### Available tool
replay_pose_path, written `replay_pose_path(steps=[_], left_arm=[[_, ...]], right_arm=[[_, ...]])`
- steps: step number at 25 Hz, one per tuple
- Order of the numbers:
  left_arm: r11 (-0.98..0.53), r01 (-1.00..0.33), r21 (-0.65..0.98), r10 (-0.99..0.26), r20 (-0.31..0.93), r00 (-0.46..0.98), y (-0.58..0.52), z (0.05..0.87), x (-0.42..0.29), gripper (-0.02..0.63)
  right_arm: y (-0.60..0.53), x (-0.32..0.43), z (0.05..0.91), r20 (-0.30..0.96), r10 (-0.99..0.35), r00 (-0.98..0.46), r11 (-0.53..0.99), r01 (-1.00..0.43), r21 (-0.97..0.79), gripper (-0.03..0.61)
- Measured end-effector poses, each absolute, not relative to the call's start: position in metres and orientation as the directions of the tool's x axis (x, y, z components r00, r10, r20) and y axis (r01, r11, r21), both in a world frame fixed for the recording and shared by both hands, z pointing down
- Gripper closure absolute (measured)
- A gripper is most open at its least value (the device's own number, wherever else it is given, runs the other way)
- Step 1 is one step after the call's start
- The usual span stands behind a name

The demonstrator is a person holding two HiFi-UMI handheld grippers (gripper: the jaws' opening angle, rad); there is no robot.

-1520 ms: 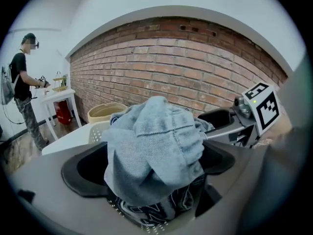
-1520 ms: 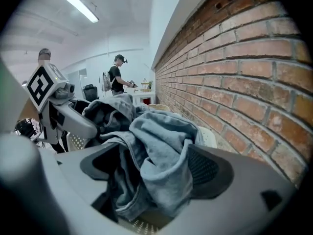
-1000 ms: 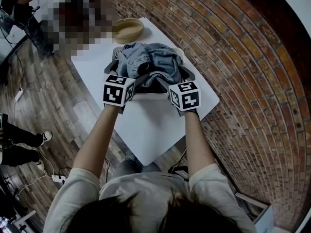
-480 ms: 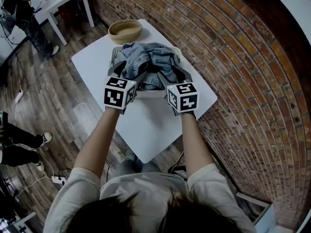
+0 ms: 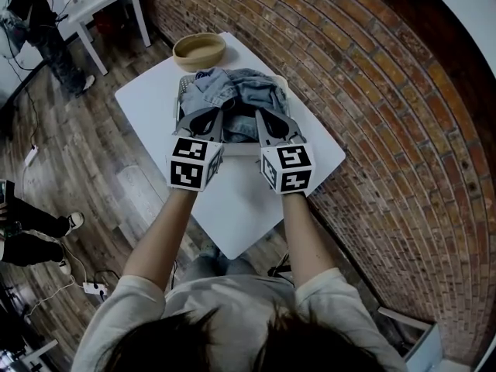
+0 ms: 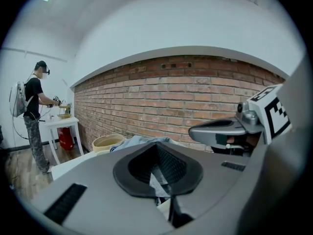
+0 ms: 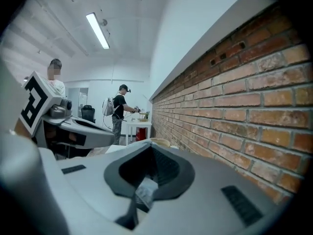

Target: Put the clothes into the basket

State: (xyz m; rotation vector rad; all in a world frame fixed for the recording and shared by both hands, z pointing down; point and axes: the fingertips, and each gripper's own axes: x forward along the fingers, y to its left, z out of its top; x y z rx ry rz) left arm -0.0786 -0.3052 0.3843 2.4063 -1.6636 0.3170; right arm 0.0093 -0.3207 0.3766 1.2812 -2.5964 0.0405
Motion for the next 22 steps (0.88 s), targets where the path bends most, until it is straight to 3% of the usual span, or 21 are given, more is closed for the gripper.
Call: replay_pose_path(steps=[9, 22], left_arm=[[-0.326, -0.945, -0.026, -0.927, 0.203, 0.314, -0.251, 0.341, -0.065, 0.606], [-0.354, -0.935, -0.035, -0.929, 0.131, 0.347, -0.173, 0.301, -0.042, 0.606]], right_arm=[[-0.264, 0.006, 0.334, 0.119, -0.788, -0.604, 0.615, -0.784, 0.091, 0.569], [-0.179, 0.014, 0.301, 0.082, -0.801, -0.593, 0.598, -0.795, 0.1, 0.569]])
